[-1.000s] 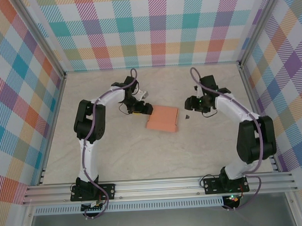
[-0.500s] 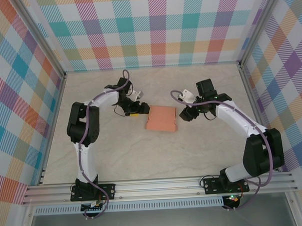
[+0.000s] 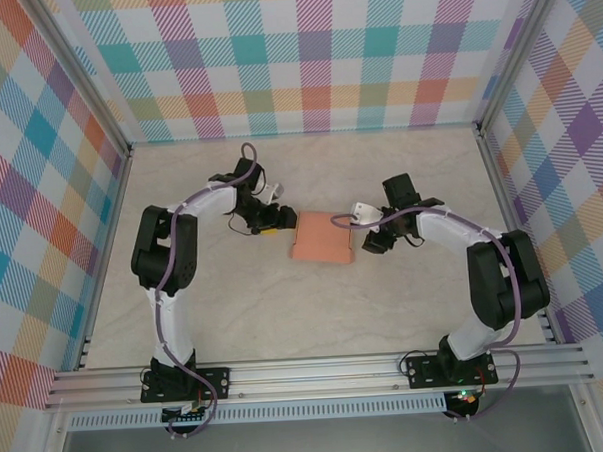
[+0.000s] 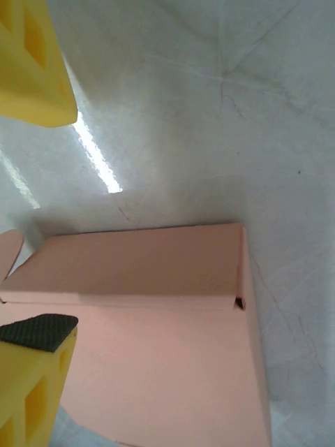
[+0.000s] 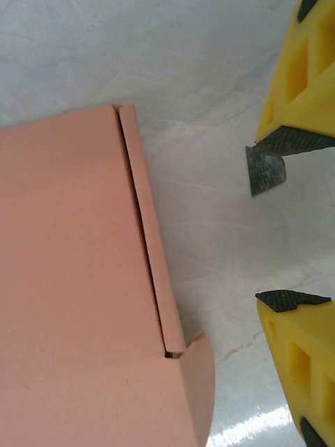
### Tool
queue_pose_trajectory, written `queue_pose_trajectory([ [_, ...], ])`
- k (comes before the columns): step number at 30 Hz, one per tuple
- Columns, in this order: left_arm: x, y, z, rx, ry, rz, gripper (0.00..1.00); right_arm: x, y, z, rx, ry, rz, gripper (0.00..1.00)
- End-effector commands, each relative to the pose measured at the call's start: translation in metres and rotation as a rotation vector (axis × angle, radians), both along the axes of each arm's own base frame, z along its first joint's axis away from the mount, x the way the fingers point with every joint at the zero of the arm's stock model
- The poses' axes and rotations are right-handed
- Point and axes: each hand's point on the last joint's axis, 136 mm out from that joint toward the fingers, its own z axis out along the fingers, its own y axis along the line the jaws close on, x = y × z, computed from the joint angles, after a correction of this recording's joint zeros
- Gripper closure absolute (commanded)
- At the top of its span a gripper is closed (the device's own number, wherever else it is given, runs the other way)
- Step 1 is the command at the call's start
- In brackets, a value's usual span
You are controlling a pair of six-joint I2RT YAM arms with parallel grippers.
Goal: Fold the paper box
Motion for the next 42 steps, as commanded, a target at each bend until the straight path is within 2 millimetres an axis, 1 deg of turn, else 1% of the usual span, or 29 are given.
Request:
queue_pose_trajectory([
  [1, -0.001, -0.008, -0.014, 0.022, 0.017, 0.014, 0.3, 0.01, 0.004, 0.0, 0.03, -0.031, -0.001, 0.46],
  [5, -0.003, -0.009, -0.021, 0.067, 0.017, 0.006, 0.36, 0.011, 0.001, -0.001, 0.032, -0.033, -0.02, 0.46],
  [7, -0.003, -0.011, -0.022, 0.085, 0.009, -0.006, 0.37, 0.012, -0.001, 0.0, 0.035, -0.041, -0.034, 0.46],
  [11, -0.003, -0.017, -0.016, 0.082, -0.001, -0.03, 0.36, 0.013, -0.005, 0.004, 0.053, -0.06, -0.065, 0.47],
  [14, -0.002, -0.019, -0.009, 0.07, -0.014, -0.032, 0.36, 0.015, -0.008, 0.008, 0.069, -0.077, -0.089, 0.47],
  [17, 0.003, -0.024, 0.006, 0.031, -0.056, -0.031, 0.33, 0.015, -0.011, 0.012, 0.093, -0.083, -0.098, 0.47],
  [20, 0.005, -0.03, 0.02, -0.011, -0.087, -0.035, 0.3, 0.015, -0.008, 0.02, 0.134, -0.113, -0.085, 0.46],
  [23, 0.005, -0.031, 0.015, 0.0, -0.072, -0.041, 0.31, 0.02, -0.009, 0.028, 0.153, -0.149, -0.106, 0.45],
  [26, 0.002, -0.033, 0.006, 0.012, -0.057, -0.05, 0.32, 0.023, -0.012, 0.029, 0.141, -0.158, -0.122, 0.45],
  [34, -0.003, -0.041, 0.01, 0.012, -0.086, -0.073, 0.34, 0.023, -0.012, 0.03, 0.152, -0.161, -0.132, 0.45],
  [39, -0.004, -0.036, 0.007, 0.049, -0.092, -0.072, 0.36, 0.021, -0.012, 0.028, 0.149, -0.152, -0.131, 0.45],
  [42, -0.007, -0.029, -0.001, 0.103, -0.09, -0.083, 0.4, 0.014, -0.008, 0.028, 0.161, -0.141, -0.084, 0.45],
])
